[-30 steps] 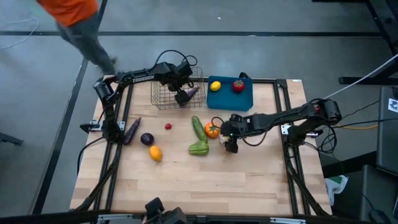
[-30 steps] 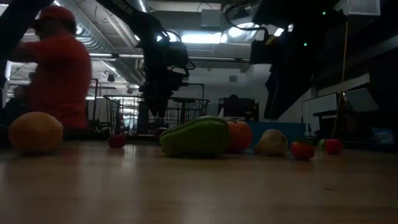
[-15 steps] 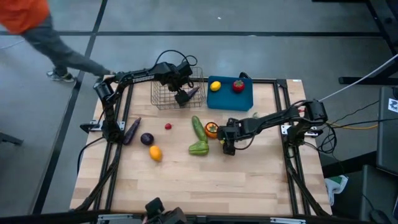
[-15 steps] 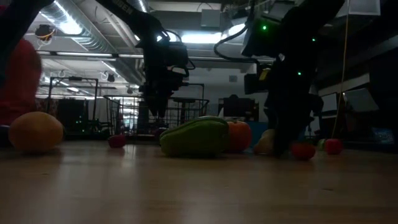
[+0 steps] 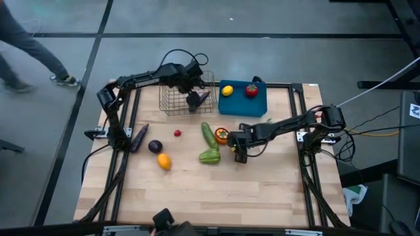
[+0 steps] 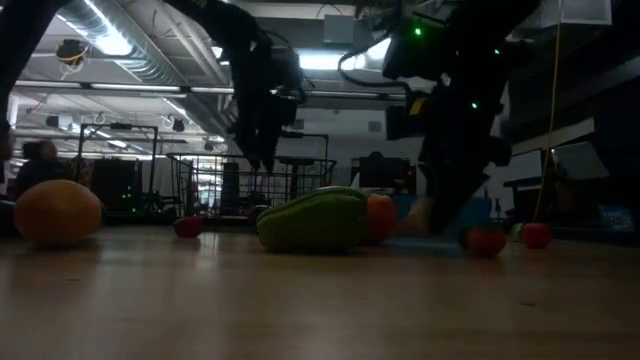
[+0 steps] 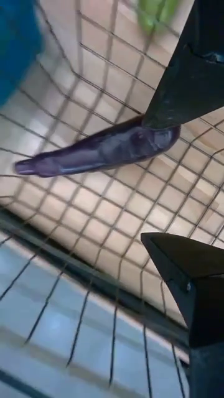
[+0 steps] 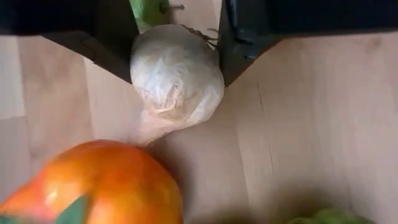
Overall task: Sort produce into baskets
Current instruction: Put the garlic into the wire basket
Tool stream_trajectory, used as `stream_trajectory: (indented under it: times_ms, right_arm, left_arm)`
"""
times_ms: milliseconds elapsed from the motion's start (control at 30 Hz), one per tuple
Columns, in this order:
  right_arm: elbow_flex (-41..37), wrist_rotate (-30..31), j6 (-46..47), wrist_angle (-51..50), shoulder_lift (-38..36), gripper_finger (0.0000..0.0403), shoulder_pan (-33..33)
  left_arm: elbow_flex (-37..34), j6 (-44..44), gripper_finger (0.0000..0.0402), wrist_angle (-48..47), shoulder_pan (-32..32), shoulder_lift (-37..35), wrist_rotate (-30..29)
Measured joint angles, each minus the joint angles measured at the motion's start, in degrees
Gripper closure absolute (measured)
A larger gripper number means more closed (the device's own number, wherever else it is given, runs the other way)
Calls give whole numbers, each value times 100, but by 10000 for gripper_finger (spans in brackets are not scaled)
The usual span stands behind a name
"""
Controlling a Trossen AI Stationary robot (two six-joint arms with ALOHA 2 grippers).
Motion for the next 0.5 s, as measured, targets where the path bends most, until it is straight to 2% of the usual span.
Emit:
stream_trajectory:
  times_ms: [100, 300, 400, 500]
  right_arm:
    - [296, -3, -138, -341, -2, 254, 0]
    - [1019, -43, -451, -1243, -2, 230, 0]
    - [1389, -19, -754, -1506, -2, 228, -2]
    - [1723, 258, -1152, -1574, -4, 230, -2]
  left_arm:
    - [58, -19, 121, -17, 0, -198, 0]
    - [64, -57, 121, -83, -16, -722, 0]
    - [67, -278, 121, -231, -58, -998, 6]
    - [72, -652, 121, -502, -169, -1249, 6]
